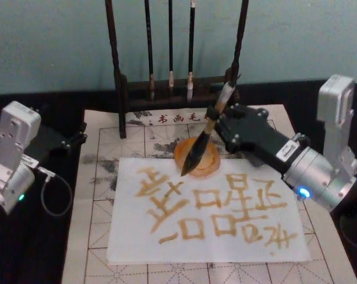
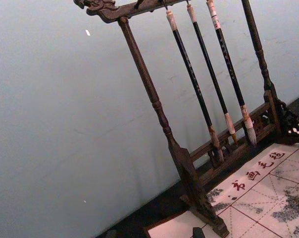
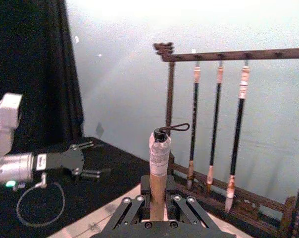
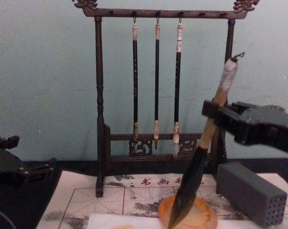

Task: Pick up the brush from the inkstone, write on the paper, then place the brush back to its original position.

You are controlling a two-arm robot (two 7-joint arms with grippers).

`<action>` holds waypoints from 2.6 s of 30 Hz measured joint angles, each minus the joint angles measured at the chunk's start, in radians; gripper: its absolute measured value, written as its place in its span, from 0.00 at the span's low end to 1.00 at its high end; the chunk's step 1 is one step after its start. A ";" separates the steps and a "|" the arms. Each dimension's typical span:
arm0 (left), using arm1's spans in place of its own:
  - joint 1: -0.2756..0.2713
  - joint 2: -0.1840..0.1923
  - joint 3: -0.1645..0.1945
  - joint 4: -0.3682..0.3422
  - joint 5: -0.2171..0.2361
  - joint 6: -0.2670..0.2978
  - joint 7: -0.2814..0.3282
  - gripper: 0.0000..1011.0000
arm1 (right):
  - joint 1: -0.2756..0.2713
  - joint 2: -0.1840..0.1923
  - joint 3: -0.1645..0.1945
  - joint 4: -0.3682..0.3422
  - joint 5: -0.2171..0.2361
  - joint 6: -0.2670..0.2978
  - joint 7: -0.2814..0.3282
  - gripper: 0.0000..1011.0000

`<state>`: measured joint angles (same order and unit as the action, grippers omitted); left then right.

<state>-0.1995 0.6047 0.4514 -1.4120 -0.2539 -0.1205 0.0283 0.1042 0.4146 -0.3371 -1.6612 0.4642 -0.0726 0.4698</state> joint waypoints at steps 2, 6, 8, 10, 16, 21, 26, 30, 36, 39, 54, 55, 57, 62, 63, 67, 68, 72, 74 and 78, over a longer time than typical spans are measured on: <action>0.000 0.000 0.000 0.000 0.000 0.000 0.000 0.99 | 0.007 -0.005 0.011 -0.001 0.028 0.026 -0.013 0.19; 0.000 0.000 0.000 0.000 0.000 0.000 0.000 0.99 | 0.020 -0.019 0.032 0.002 0.079 0.072 -0.044 0.19; 0.000 0.000 0.000 0.000 0.000 0.000 0.000 0.99 | 0.030 -0.029 0.045 0.007 0.114 0.107 -0.067 0.19; 0.000 0.000 0.000 0.000 0.000 0.000 0.000 0.99 | 0.038 -0.037 0.055 0.011 0.141 0.138 -0.088 0.19; 0.000 0.000 0.000 0.000 0.000 0.000 0.000 0.99 | 0.082 -0.076 0.099 0.042 0.263 0.273 -0.174 0.19; 0.000 0.000 0.000 0.000 0.000 0.000 0.000 0.99 | 0.107 -0.105 0.126 0.070 0.339 0.360 -0.245 0.19; 0.000 0.000 0.000 0.000 0.000 0.000 0.000 0.99 | 0.129 -0.137 0.155 0.105 0.405 0.422 -0.326 0.19; 0.000 0.000 0.000 0.000 0.000 0.000 0.000 0.99 | 0.140 -0.153 0.172 0.125 0.440 0.442 -0.368 0.19; 0.000 0.000 0.000 0.000 0.000 0.000 0.000 0.99 | 0.156 -0.171 0.186 0.154 0.479 0.452 -0.421 0.19; 0.000 0.000 0.000 0.000 0.000 0.000 0.000 0.99 | 0.164 -0.179 0.189 0.168 0.494 0.453 -0.440 0.19; 0.000 0.000 0.000 0.000 0.000 0.000 0.000 0.99 | 0.195 -0.201 0.183 0.227 0.548 0.434 -0.499 0.19; 0.000 0.000 0.000 0.000 0.000 0.000 0.000 0.99 | 0.196 -0.202 0.182 0.229 0.550 0.432 -0.501 0.19; 0.000 0.000 0.000 0.000 0.000 0.000 0.000 0.99 | 0.198 -0.203 0.179 0.233 0.554 0.427 -0.504 0.19; 0.000 0.000 0.000 0.000 0.000 0.000 0.000 0.99 | 0.203 -0.205 0.170 0.245 0.568 0.419 -0.511 0.19; 0.000 0.000 0.000 0.000 0.000 0.000 0.000 0.99 | 0.204 -0.205 0.168 0.248 0.569 0.419 -0.513 0.19; 0.000 0.000 0.000 0.000 0.000 0.000 0.000 0.99 | 0.210 -0.202 0.159 0.263 0.577 0.414 -0.523 0.19; 0.000 0.000 0.000 0.000 0.000 0.000 0.000 0.99 | 0.210 -0.202 0.157 0.265 0.578 0.413 -0.524 0.19; 0.000 0.000 0.000 0.000 0.000 0.000 0.000 0.99 | 0.212 -0.198 0.152 0.273 0.587 0.408 -0.532 0.19; 0.000 0.000 0.000 0.000 0.000 0.000 0.000 0.99 | 0.212 -0.196 0.150 0.275 0.593 0.406 -0.535 0.19; 0.000 0.000 0.000 0.000 0.000 0.000 0.000 0.99 | 0.212 -0.193 0.147 0.277 0.606 0.405 -0.540 0.19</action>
<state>-0.1995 0.6047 0.4514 -1.4120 -0.2539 -0.1205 0.0283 0.3166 0.2212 -0.1904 -1.3837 1.0706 0.3328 -0.0698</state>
